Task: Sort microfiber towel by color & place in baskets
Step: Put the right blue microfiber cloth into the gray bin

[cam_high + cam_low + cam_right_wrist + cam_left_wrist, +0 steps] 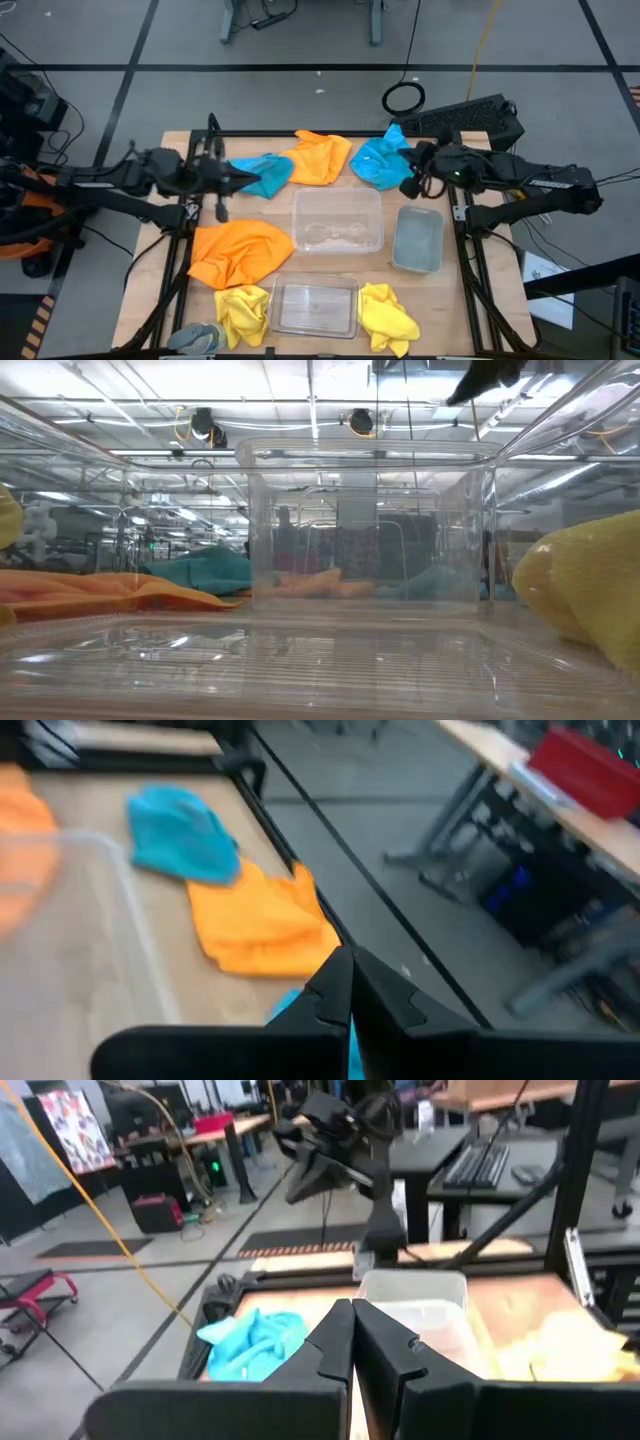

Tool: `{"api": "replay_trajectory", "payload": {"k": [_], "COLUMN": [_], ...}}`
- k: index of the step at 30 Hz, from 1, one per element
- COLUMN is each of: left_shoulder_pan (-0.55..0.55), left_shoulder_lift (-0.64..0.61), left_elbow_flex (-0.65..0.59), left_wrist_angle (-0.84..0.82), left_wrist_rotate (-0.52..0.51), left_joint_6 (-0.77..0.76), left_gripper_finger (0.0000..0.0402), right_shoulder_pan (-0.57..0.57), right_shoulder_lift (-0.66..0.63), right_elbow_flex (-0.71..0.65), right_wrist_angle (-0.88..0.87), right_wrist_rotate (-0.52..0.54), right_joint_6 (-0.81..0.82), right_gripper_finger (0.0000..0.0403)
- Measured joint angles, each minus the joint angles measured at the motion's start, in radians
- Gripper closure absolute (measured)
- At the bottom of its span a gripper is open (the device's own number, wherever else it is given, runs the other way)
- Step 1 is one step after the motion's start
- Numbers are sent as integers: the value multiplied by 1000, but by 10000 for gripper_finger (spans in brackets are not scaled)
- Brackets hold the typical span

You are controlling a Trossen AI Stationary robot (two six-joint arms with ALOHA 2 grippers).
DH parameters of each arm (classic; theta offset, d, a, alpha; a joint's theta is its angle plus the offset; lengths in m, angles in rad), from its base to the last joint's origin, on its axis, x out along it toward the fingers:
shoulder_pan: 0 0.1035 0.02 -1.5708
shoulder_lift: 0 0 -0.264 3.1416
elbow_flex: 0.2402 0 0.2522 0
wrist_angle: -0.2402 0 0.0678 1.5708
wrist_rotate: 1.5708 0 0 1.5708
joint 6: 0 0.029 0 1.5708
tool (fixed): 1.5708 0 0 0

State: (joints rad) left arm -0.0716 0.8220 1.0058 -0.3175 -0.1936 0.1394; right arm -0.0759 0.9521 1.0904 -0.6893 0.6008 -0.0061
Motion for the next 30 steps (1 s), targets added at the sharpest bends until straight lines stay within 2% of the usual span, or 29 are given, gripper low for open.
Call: {"api": "replay_trajectory", "payload": {"k": [8, 18, 24, 30], "left_shoulder_pan": [-1, -2, -13, -38], "left_shoulder_lift": [155, 278, 326, 368], "left_elbow_flex": [0, -1, -1, -1], "left_wrist_angle": [57, 109, 107, 98], "left_wrist_rotate": [0, 4, 6, 6], "left_joint_6": [-29, -83, -156, -160], "left_gripper_finger": [391, 391, 391, 391], "right_shoulder_pan": [-232, -532, -626, -638], "right_shoulder_lift": [130, 316, 451, 581], "right_elbow_flex": [0, 0, 0, 0], "right_wrist_angle": [-142, -143, -139, -136], "right_wrist_rotate": [-102, -439, -488, -503], "right_joint_6": [13, -39, -32, -17], "right_gripper_finger": [403, 396, 357, 296]}}
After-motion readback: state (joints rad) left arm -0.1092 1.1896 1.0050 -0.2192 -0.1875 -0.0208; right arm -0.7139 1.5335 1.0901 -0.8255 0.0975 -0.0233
